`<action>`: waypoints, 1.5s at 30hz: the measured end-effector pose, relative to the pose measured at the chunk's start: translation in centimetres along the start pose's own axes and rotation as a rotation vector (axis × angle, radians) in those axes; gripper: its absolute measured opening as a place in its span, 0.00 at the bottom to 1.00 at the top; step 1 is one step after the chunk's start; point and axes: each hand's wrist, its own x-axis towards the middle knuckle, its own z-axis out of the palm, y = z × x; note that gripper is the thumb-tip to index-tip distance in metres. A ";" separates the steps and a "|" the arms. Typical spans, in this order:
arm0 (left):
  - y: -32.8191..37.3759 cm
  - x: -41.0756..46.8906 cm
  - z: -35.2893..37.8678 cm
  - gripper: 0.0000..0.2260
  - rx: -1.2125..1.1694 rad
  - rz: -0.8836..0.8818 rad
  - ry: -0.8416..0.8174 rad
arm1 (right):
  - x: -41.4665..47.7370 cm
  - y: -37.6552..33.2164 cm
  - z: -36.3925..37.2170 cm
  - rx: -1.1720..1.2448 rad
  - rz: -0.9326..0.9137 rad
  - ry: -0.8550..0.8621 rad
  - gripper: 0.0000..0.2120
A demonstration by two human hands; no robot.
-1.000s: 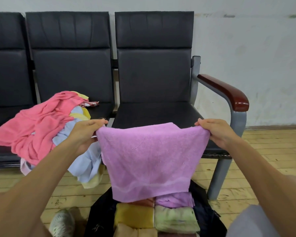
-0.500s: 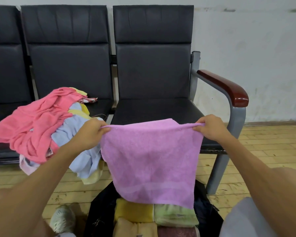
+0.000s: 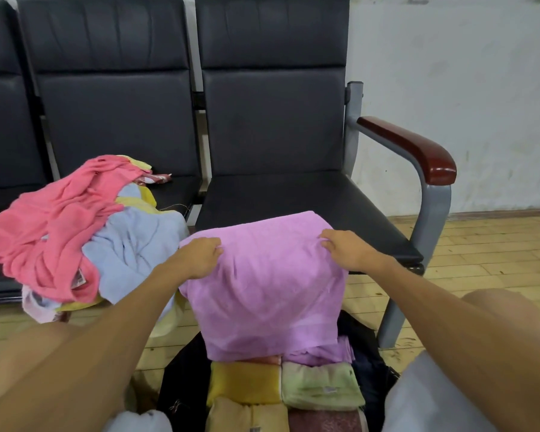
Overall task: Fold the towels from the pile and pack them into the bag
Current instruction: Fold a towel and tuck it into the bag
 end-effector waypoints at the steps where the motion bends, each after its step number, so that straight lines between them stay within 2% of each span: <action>1: 0.0 0.1 0.0 0.10 -0.017 0.005 0.011 | -0.1 -0.2 0.0 0.002 -0.021 -0.001 0.12; 3: 0.2 -0.2 -0.4 0.11 -0.086 0.013 0.054 | -0.5 -0.4 -0.4 0.021 -0.064 0.019 0.08; 7: 1.0 -2.3 -2.0 0.13 -0.326 0.056 0.093 | -2.2 -0.9 -1.5 0.183 -0.116 0.028 0.12; 12: 1.2 -5.6 -3.1 0.14 -0.866 0.052 -0.159 | -4.1 0.2 -2.8 0.446 -0.060 -0.105 0.14; 15: 1.2 -6.6 -3.7 0.10 -1.047 0.065 -0.176 | -4.8 0.4 -3.9 0.681 -0.035 -0.143 0.14; 17: 1.2 -6.6 -4.2 0.11 -1.022 0.067 -0.085 | -4.7 0.2 -4.7 0.744 -0.033 -0.061 0.14; 19: 0.9 -6.1 -4.6 0.12 -0.893 0.080 0.121 | -4.4 0.0 -5.4 0.700 -0.041 0.101 0.15; 22: -0.1 -5.2 -5.4 0.14 -0.703 0.090 0.451 | -3.8 0.2 -6.1 0.557 -0.023 0.341 0.15; 25: -0.3 -5.3 -6.0 0.09 -0.546 -0.001 0.657 | -3.5 0.7 -6.2 0.346 -0.006 0.466 0.12; 30: -0.6 -5.1 -6.0 0.09 -0.448 -0.028 0.746 | -3.4 1.5 -5.8 0.140 -0.009 0.490 0.12; 37: -0.9 -4.9 -6.3 0.09 -0.463 -0.042 0.854 | -3.4 1.5 -5.9 0.125 0.020 0.617 0.14; 43: -0.4 -4.8 -5.9 0.09 -0.545 -0.058 0.824 | -3.7 1.0 -5.9 0.106 0.061 0.528 0.08; 45: -0.2 -4.8 -5.9 0.07 -0.556 -0.044 0.822 | -3.8 0.9 -5.9 0.109 0.089 0.508 0.13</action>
